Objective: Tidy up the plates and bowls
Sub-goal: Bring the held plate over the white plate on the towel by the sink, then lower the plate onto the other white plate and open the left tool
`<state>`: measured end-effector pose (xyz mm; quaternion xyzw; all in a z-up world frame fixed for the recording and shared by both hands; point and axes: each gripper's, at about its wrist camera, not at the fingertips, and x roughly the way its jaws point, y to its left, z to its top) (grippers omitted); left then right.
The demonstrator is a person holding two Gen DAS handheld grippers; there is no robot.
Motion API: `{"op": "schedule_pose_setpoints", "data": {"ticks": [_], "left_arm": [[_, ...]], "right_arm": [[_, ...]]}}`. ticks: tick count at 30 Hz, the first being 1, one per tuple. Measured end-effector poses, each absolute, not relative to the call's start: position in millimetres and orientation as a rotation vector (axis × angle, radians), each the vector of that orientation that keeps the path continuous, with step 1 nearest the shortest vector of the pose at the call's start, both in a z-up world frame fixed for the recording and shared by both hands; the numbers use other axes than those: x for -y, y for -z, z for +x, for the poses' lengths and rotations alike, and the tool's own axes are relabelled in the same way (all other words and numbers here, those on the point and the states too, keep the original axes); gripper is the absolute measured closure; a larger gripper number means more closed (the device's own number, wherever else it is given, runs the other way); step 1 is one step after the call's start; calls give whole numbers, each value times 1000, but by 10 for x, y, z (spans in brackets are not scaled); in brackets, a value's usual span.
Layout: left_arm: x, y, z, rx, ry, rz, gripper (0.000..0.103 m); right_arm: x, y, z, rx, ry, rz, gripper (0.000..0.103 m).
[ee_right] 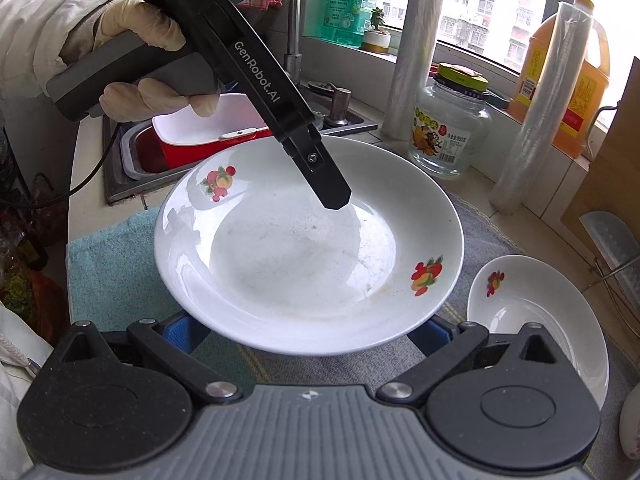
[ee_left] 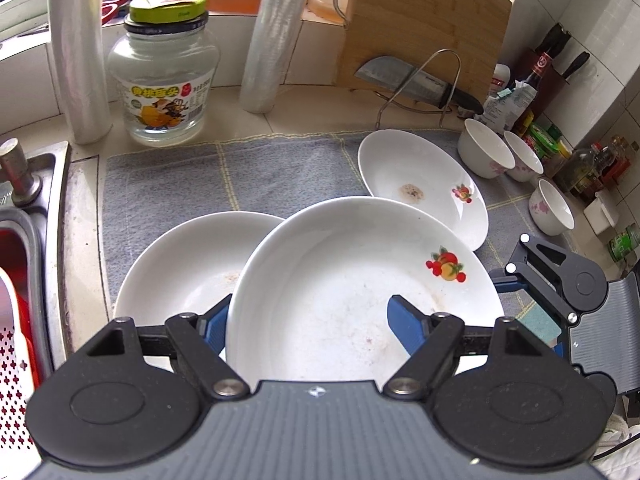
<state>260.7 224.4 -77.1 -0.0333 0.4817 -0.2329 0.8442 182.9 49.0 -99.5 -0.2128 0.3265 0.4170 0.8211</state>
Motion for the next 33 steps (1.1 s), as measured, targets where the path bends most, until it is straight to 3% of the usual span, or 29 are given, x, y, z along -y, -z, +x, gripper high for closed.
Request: {"op": "schedule_pose_setpoints", "data": {"ticks": [33], "left_arm": [[-2720, 1069, 2897, -1060, 434, -110, 25]], "right_arm": [[-988, 1226, 2177, -778, -908, -441, 0]]}}
